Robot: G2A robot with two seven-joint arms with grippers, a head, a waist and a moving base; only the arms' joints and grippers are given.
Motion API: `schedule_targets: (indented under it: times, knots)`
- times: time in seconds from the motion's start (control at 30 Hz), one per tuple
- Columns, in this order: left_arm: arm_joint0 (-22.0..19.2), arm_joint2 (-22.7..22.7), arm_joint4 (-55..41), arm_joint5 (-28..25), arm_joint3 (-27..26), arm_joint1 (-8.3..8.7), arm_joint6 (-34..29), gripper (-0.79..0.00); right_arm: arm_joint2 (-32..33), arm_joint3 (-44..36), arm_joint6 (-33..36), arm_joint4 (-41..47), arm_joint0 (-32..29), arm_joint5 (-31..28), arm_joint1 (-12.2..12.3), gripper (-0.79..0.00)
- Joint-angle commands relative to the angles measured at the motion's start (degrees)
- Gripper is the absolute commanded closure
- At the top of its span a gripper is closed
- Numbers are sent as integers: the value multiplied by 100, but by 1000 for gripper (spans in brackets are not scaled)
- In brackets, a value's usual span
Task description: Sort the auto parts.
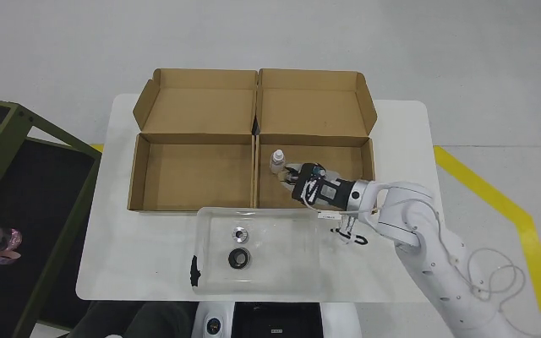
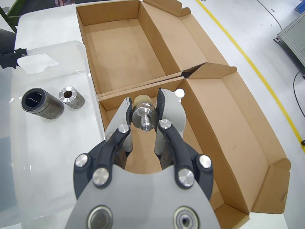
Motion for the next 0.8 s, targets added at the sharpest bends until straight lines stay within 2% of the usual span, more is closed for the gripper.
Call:
schedule_targets:
  times: [0.0,0.37,0.77]
  knots:
    - [0,0,0,0,0,0,0,-785,17,113,41,27,77,-14,0,0]
    - [0,0,0,0,0,0,0,-785,-65,777,529,97,568,-87,-16,0]
    - [0,0,0,0,0,0,0,-785,-651,1775,635,-3,1179,-144,-144,0]
